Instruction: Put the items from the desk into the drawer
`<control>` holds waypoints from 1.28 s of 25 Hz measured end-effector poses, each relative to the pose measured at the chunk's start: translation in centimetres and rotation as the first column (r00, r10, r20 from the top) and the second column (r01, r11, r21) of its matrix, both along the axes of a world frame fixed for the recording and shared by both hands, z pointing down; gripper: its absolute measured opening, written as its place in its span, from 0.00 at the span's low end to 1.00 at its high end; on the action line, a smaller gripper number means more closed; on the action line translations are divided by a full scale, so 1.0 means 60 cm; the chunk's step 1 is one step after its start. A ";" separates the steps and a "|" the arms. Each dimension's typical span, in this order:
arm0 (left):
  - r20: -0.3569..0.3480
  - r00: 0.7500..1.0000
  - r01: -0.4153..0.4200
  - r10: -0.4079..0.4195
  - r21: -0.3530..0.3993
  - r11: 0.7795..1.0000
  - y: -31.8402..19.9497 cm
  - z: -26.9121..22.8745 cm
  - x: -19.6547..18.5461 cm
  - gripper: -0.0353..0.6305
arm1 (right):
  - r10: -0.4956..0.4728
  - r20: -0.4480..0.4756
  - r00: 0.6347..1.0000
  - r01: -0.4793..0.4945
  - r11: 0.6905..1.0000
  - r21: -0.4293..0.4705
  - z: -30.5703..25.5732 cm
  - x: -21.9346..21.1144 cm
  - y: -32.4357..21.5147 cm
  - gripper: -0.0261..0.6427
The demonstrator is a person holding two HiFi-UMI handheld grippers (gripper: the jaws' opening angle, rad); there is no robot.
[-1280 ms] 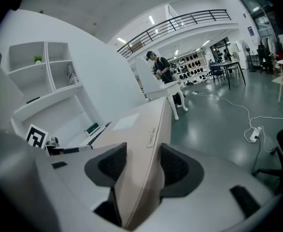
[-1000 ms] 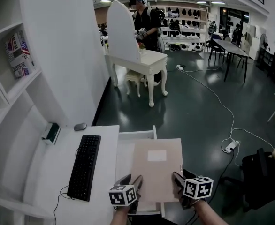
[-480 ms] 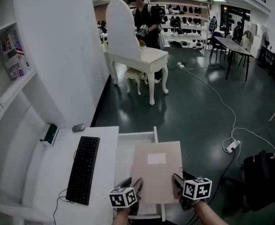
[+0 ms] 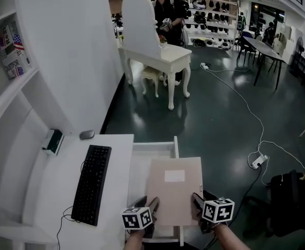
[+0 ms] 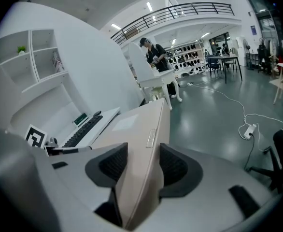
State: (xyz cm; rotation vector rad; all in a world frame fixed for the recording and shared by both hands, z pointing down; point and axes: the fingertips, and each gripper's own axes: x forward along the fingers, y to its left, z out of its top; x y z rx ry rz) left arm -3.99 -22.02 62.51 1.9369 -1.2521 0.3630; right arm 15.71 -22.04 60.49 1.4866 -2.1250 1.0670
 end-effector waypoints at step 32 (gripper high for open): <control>-0.003 0.990 0.142 -0.143 0.179 0.974 -0.035 -0.087 -0.090 0.37 | -0.038 -0.162 0.986 0.042 0.999 0.017 0.006 -0.040 -0.026 0.35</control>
